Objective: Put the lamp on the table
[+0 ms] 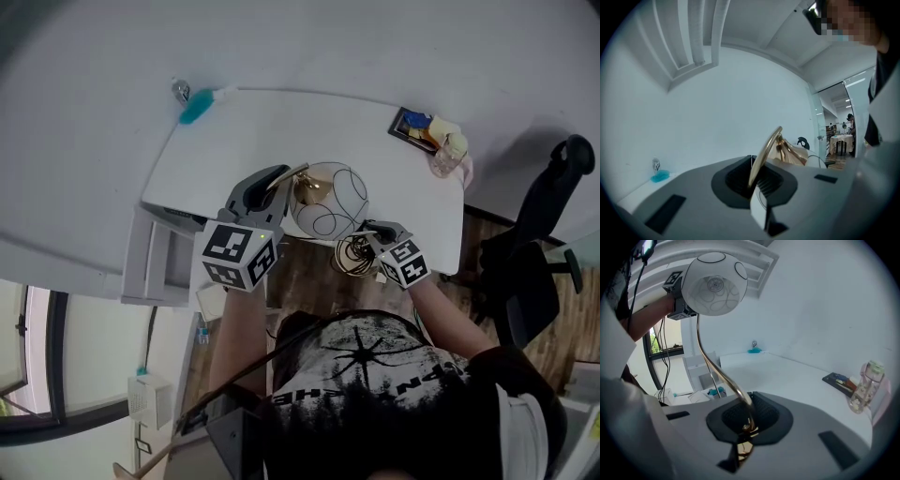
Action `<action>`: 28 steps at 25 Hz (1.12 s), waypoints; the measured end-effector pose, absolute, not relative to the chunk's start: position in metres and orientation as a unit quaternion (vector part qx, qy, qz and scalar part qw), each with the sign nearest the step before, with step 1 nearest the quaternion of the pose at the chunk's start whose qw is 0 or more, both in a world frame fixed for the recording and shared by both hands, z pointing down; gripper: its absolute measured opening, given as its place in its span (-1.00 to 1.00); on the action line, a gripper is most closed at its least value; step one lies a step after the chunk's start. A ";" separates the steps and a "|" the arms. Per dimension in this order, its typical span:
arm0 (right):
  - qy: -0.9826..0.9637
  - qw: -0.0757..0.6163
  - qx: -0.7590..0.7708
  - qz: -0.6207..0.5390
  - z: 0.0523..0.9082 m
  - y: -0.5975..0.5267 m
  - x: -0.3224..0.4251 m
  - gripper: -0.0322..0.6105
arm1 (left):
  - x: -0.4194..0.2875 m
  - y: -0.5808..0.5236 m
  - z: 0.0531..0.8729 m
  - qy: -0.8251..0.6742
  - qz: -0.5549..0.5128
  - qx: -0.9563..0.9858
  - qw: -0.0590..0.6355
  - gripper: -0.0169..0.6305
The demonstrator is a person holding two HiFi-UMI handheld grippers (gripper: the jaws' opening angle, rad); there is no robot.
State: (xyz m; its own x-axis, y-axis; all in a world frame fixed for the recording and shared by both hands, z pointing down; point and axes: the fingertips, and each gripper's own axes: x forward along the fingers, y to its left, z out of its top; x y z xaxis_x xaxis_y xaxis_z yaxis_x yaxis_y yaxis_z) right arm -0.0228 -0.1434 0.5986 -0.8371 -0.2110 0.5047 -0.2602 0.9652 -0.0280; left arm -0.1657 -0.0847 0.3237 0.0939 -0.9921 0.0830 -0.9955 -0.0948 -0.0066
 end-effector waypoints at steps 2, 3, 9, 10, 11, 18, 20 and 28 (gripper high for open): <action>-0.957 0.257 0.126 0.053 0.603 -0.162 -0.020 -0.84 | -0.163 -0.108 0.327 -0.669 0.037 0.741 0.027 -0.89; -0.956 0.257 0.128 0.056 0.605 -0.170 -0.019 -0.84 | -0.162 -0.117 0.328 -0.668 0.039 0.743 0.028 -0.89; -0.953 0.257 0.145 0.063 0.608 -0.189 -0.019 -0.84 | -0.164 -0.143 0.332 -0.654 0.041 0.754 0.031 -0.89; -0.953 0.257 0.148 0.064 0.609 -0.193 -0.020 -0.84 | -0.165 -0.148 0.333 -0.652 0.041 0.756 0.032 -0.89; -0.952 0.258 0.151 0.065 0.610 -0.197 -0.020 -0.84 | -0.167 -0.153 0.334 -0.650 0.041 0.758 0.033 -0.89; -0.946 0.258 0.181 0.072 0.611 -0.240 -0.027 -0.84 | -0.176 -0.204 0.335 -0.626 0.041 0.778 0.033 -0.89; -0.945 0.257 0.189 0.075 0.610 -0.254 -0.032 -0.84 | -0.181 -0.221 0.335 -0.619 0.042 0.783 0.033 -0.89; -0.938 0.252 0.224 0.083 0.604 -0.316 -0.056 -0.84 | -0.203 -0.293 0.326 -0.589 0.047 0.807 0.025 -0.89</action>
